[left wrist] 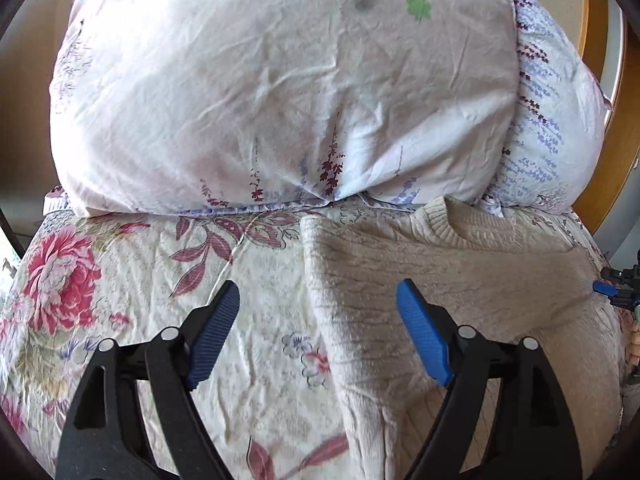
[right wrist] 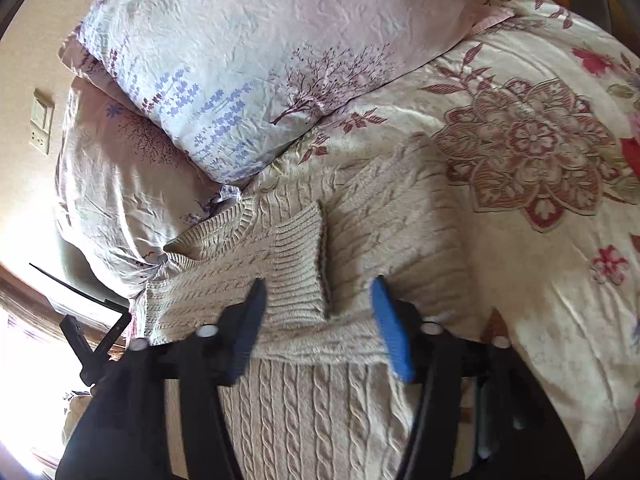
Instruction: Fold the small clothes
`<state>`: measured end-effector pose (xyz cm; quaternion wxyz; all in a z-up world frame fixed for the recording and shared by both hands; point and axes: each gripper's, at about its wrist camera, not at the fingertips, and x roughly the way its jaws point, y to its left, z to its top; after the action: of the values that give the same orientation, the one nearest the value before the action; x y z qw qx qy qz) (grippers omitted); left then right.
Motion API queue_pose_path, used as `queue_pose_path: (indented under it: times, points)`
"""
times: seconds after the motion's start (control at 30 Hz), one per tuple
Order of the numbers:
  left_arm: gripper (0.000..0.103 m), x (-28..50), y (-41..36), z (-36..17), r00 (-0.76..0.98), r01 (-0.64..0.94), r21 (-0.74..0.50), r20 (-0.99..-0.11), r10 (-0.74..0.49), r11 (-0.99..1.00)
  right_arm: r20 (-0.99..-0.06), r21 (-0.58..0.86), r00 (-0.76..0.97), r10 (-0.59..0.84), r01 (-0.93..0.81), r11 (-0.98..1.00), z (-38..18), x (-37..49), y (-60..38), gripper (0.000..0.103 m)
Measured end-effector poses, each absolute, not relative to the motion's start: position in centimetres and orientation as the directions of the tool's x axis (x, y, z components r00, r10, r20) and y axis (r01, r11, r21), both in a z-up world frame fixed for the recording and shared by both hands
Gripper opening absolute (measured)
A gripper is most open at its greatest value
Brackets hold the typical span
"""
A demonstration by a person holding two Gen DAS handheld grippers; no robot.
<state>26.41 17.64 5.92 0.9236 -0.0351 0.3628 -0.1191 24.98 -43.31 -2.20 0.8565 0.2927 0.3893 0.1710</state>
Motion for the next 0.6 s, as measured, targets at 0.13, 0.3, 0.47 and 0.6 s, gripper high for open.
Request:
queue_pose_path:
  times: [0.13, 0.3, 0.47, 0.6]
  points:
    - [0.088, 21.2, 19.0, 6.0, 0.713, 0.191, -0.185, -0.649, -0.266, 0.964, -0.545, 0.598, 0.684, 0.484, -0.087, 0.796, -1.3, 20.8, -45.7, 0.074]
    - [0.088, 16.1, 19.1, 4.6, 0.698, 0.187, -0.300, -0.630, -0.342, 0.935, -0.532, 0.624, 0.680, 0.505, -0.089, 0.776, -2.4, 16.9, -47.7, 0.073]
    - [0.087, 12.2, 18.2, 3.5, 0.674, 0.233, -0.362, -0.609, -0.418, 0.903, -0.543, 0.641, 0.647, 0.535, -0.091, 0.762, -4.6, 14.5, -47.8, 0.062]
    - [0.077, 13.4, 16.3, 3.3, 0.656, 0.260, -0.305, -0.641, -0.399, 0.916, -0.531, 0.673, 0.664, 0.527, -0.049, 0.738, -5.1, 15.7, -48.1, 0.054]
